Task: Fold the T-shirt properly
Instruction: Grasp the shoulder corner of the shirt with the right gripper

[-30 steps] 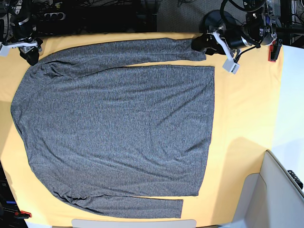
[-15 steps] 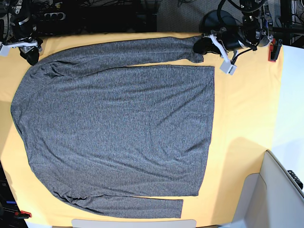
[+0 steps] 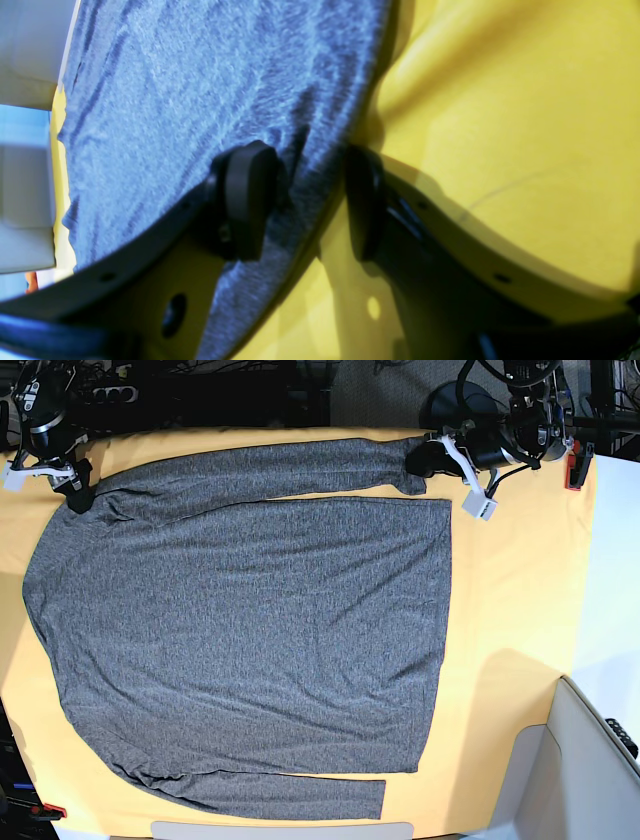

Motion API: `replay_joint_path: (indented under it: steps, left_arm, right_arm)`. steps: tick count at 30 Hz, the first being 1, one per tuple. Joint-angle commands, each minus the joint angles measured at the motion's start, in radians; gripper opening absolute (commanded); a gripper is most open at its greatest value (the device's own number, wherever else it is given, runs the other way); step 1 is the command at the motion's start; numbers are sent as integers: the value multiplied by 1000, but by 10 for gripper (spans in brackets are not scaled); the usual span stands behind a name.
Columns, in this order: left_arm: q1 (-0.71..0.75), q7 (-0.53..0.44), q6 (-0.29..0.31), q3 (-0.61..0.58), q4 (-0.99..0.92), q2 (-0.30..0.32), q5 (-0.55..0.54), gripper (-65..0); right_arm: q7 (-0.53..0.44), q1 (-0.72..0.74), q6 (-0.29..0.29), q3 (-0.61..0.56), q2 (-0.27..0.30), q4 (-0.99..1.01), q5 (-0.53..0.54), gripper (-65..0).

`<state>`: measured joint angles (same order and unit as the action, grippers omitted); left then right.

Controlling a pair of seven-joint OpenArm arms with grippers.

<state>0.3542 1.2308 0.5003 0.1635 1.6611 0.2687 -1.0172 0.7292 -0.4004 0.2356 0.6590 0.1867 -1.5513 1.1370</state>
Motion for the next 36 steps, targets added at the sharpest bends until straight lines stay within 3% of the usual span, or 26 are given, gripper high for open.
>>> replay_joint_path:
  steps: [1,9,24,28,36]
  left_arm:
    - [1,16,-2,0,7,8,16,-646]
    - [1,16,-2,0,7,8,16,-646]
    - [1,17,-2,0,12,11,16,-646]
    - [1,17,-1,0,12,11,16,-646]
    - [1,16,-1,0,12,11,16,-646]
  right_arm:
    - [86,-7,-20,-2,-14,-2,-25,-388]
    - [155,-12,-20,-2,-19,-2,-22,-392]
    - [157,-70,-22,-20,12,-47,-30,-392]
    - [157,-48,-22,-83,60,-45,-116,-392]
    - [157,-36,-22,-216,99,-53,-271,-393]
